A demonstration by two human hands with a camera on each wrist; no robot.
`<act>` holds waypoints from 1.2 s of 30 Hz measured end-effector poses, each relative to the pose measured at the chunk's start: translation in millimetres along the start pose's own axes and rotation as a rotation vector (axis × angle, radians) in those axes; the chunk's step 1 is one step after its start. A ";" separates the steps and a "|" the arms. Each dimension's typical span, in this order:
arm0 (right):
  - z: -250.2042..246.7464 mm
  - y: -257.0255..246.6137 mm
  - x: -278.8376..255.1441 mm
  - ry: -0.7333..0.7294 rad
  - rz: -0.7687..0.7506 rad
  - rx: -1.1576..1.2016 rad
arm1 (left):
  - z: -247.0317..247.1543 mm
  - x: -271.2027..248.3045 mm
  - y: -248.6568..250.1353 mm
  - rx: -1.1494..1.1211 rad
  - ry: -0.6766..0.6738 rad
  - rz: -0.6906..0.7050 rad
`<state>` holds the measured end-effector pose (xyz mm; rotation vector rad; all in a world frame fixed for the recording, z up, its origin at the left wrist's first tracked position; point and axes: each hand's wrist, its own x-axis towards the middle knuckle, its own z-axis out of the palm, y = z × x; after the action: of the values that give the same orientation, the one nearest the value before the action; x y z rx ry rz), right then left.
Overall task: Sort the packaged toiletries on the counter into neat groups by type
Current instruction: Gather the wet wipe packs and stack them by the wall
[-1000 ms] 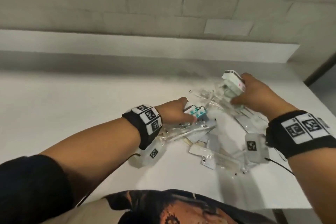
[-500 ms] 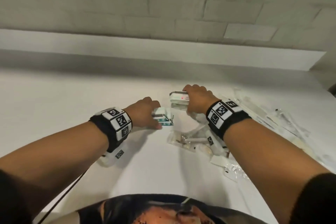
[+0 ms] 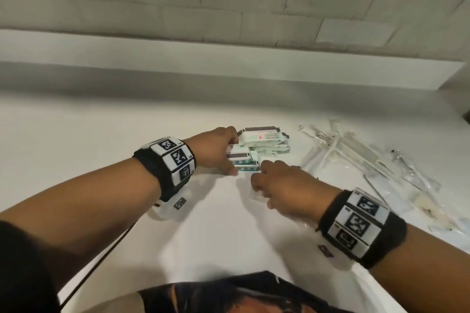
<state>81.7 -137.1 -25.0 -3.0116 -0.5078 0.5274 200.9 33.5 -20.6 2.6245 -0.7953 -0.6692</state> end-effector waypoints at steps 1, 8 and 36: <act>-0.2 11.5 -2.1 0.003 0.020 0.017 | 0.4 -0.8 2.2 0.006 -0.019 0.003; -23.8 63.6 -4.1 0.027 0.231 -0.026 | -3.3 -2.2 -4.8 -0.388 -0.157 -0.145; -23.0 30.7 -9.6 0.070 0.417 0.352 | -0.7 -15.0 -2.2 0.213 0.025 0.189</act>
<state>90.4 -168.9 -3.2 -2.7742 0.2083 0.4660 191.2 44.1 -15.8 2.6904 -1.1468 -0.5243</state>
